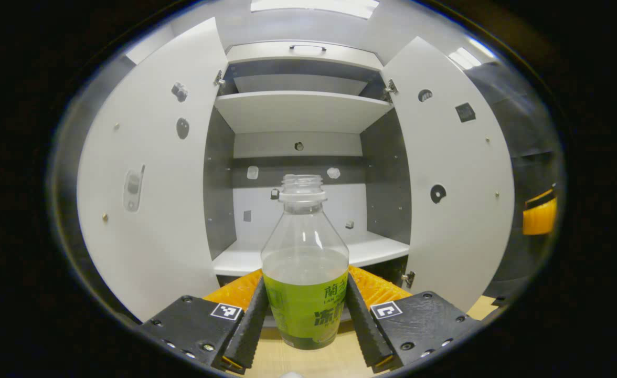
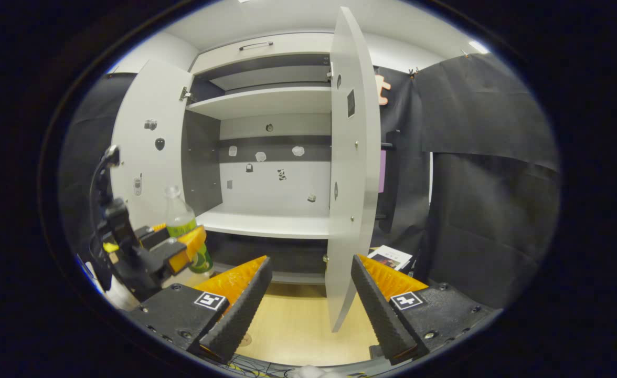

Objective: Grasp the bottle in the cabinet with the left hand and place it on the coaster, then close the right door with the right hand and the left door with the left hand.

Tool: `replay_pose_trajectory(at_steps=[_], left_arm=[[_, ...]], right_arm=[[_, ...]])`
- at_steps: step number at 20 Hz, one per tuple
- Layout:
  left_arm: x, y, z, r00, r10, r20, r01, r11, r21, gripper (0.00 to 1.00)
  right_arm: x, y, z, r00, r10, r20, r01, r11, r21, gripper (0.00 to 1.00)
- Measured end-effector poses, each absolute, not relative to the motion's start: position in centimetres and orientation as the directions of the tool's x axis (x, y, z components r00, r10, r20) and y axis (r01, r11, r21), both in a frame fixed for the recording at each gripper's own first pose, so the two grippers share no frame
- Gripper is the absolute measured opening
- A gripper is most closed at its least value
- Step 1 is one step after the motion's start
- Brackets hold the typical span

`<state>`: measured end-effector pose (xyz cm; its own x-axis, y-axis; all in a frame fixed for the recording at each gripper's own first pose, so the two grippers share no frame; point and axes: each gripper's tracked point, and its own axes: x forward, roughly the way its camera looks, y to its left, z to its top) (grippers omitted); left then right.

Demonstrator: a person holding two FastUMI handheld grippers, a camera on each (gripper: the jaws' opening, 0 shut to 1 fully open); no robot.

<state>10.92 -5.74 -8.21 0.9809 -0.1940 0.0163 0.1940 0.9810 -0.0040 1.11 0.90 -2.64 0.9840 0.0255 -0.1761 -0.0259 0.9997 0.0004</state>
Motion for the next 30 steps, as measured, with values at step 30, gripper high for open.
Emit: replay_pose_trajectory(at_steps=[30], left_arm=[[2.0, -10.1, -34.8, 0.941, -0.325, -0.094, 0.323, 0.946, -0.035, 0.72]], right_arm=[[-0.5, 0.2, -5.5, 0.949, 0.032, -0.314, -0.057, 0.996, -0.072, 0.99]])
